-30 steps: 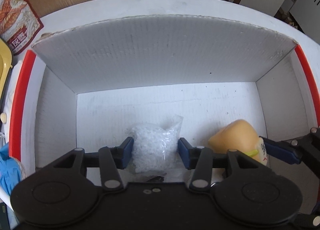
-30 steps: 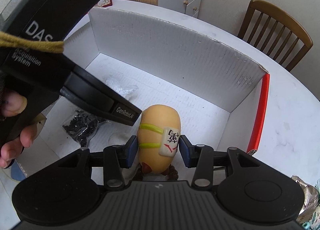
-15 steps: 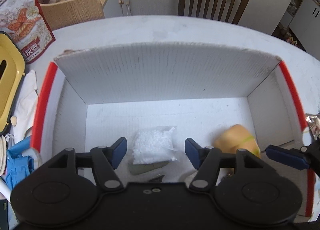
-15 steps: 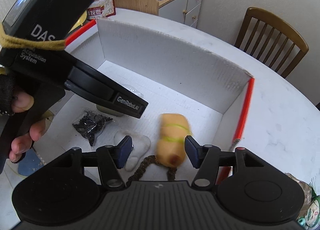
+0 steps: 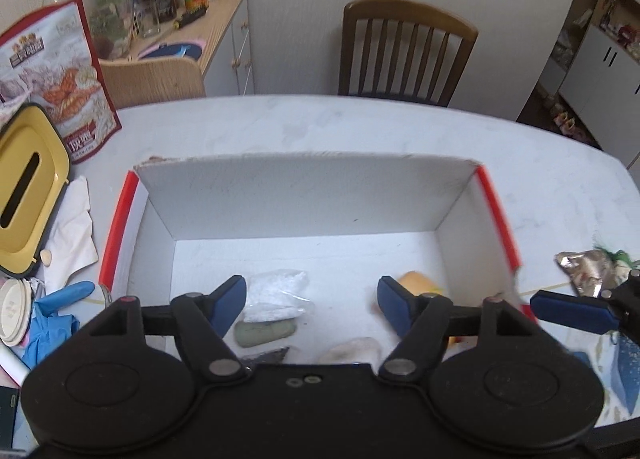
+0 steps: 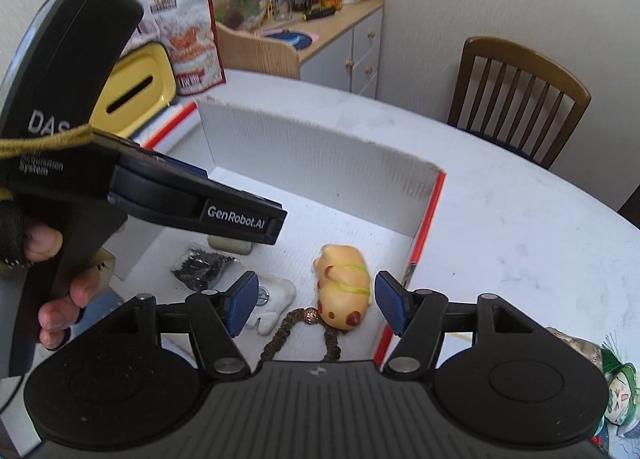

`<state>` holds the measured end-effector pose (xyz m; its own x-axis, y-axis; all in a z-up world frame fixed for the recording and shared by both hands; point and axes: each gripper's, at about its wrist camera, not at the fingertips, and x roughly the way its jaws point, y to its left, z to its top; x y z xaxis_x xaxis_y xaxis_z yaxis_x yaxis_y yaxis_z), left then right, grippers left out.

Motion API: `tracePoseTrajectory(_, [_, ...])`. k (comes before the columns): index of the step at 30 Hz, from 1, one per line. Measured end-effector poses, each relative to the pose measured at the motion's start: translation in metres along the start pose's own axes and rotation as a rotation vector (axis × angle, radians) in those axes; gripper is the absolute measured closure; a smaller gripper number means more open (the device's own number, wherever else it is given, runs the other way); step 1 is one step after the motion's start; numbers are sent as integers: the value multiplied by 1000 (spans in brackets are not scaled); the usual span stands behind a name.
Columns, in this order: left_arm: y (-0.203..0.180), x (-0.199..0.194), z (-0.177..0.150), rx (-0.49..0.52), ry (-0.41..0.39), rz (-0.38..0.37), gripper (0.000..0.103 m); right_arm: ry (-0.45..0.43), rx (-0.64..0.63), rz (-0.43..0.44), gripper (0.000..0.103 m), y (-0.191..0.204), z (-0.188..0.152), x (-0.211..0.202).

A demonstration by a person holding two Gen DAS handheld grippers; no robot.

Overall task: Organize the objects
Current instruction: 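Move both tools back from the box to the item pile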

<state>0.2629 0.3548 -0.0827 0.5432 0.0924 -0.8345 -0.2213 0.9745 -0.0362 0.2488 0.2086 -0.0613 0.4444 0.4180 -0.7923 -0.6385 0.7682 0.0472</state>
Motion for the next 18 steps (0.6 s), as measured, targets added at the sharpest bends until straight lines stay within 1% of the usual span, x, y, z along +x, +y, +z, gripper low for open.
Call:
tracePoseTrajectory(1, [-3,-5,-1,3,-12,-3,29,-11,5,3,35,-1,0,-5])
tracePoseTrajectory(8, [-26,-39,-10,23,-78,-29,26,-75,23,35,35,-9,-10,-41])
tracePoseTrajectory(11, [-38,-51,-14,29,-100,-38,25,-100,30,47,34,-17,-19,-58])
tracePoseTrajectory(13, [-45,-59,-17,34,-112,-51,23,-120,36,51,32,-23,-25,-70])
tracePoseTrajectory(18, [-69,-74,-28,53,-137,-72,20,-162,67,65,31,-41,-44,-96])
